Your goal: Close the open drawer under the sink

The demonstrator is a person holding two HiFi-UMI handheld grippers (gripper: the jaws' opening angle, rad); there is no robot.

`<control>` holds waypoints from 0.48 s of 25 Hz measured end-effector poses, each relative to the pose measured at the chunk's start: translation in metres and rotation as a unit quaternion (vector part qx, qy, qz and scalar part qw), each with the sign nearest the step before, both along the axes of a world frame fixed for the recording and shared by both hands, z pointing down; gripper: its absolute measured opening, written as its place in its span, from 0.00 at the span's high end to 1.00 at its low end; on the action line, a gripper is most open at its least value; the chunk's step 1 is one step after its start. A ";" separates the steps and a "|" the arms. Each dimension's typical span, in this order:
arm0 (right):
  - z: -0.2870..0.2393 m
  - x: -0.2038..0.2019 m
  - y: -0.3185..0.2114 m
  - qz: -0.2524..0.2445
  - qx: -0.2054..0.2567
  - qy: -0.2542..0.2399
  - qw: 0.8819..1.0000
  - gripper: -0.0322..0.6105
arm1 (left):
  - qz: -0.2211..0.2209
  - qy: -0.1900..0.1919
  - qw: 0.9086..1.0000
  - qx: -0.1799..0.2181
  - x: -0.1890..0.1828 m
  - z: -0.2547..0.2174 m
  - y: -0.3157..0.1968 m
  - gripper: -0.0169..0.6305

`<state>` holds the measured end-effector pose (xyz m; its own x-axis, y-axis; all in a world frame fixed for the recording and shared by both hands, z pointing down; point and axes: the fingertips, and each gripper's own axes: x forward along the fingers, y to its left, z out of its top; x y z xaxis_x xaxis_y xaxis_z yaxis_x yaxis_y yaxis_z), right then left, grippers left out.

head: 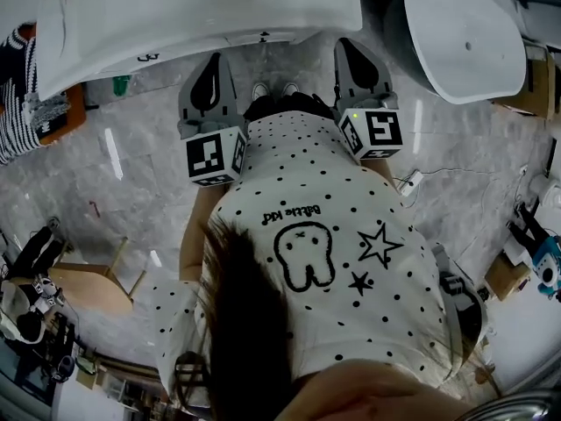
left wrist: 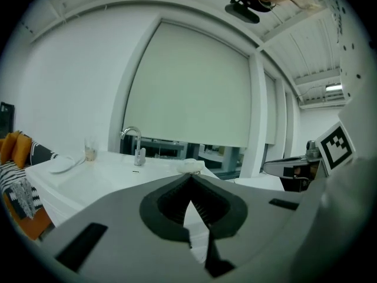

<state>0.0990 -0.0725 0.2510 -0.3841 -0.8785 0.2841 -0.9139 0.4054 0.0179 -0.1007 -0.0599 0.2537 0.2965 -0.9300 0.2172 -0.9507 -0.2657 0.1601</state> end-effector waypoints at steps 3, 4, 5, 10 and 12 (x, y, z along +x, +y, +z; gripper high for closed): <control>-0.001 0.003 0.005 0.002 0.001 0.000 1.000 0.93 | 0.003 -0.003 1.000 0.008 0.001 -0.004 0.002 0.97; -0.001 0.002 0.006 0.001 0.001 -0.003 1.000 0.93 | 0.004 -0.004 1.000 0.011 0.000 -0.006 0.002 0.97; 0.000 -0.001 0.007 -0.001 0.001 -0.006 1.000 0.93 | 0.005 -0.004 1.000 0.014 -0.001 -0.007 0.001 0.97; 0.012 -0.034 0.004 -0.054 -0.016 0.001 0.998 0.93 | 0.050 0.014 0.999 -0.007 0.011 0.003 -0.001 0.97; 0.013 -0.049 0.005 -0.083 -0.018 0.018 0.996 0.93 | 0.057 0.023 0.998 -0.026 0.012 0.008 -0.004 0.97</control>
